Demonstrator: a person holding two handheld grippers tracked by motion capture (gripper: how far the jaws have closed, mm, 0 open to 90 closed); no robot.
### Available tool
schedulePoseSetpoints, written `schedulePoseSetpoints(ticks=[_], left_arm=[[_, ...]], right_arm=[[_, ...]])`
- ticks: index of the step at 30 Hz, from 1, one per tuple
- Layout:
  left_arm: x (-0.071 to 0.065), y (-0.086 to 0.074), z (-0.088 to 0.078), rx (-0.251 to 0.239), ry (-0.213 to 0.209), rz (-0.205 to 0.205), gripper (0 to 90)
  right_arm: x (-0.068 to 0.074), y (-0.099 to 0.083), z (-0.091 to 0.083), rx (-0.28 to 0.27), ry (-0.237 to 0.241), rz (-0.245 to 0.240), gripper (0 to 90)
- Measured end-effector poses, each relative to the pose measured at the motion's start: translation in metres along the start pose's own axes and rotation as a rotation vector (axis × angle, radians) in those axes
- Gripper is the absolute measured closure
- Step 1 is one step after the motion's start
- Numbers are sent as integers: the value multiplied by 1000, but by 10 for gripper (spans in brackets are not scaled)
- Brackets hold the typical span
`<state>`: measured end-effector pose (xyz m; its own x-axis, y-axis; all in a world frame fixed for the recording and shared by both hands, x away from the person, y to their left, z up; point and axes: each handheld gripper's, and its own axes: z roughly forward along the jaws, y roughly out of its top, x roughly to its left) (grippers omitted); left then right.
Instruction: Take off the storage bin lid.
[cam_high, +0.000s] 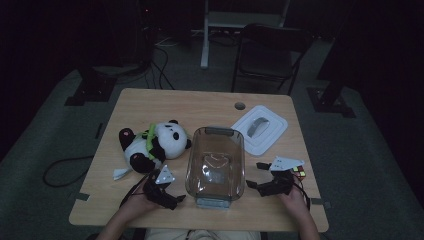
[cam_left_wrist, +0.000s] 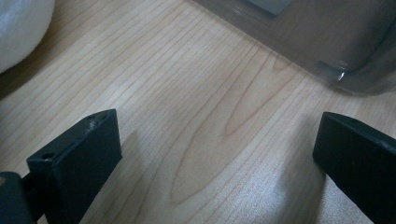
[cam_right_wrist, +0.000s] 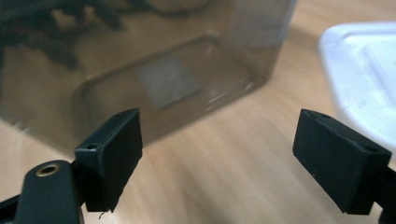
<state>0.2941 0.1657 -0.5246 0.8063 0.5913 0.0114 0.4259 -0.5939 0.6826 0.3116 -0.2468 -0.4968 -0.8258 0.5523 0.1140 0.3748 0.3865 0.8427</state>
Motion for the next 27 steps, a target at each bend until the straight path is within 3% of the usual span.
schedulePoseSetpoints(ticks=[9,18,22,27], left_arm=[[-1,0,0,-1,-15,16,17],[-1,0,0,-1,-18,18,17],[-1,0,0,-1,-18,18,17],[-1,0,0,-1,-18,18,17]], right_arm=[[1,-13,11,85,14,-13,154],[1,-20,24,182,-27,-63,154],[5,-19,26,196,-48,-91,151],[9,-20,26,201,-69,-91,141]])
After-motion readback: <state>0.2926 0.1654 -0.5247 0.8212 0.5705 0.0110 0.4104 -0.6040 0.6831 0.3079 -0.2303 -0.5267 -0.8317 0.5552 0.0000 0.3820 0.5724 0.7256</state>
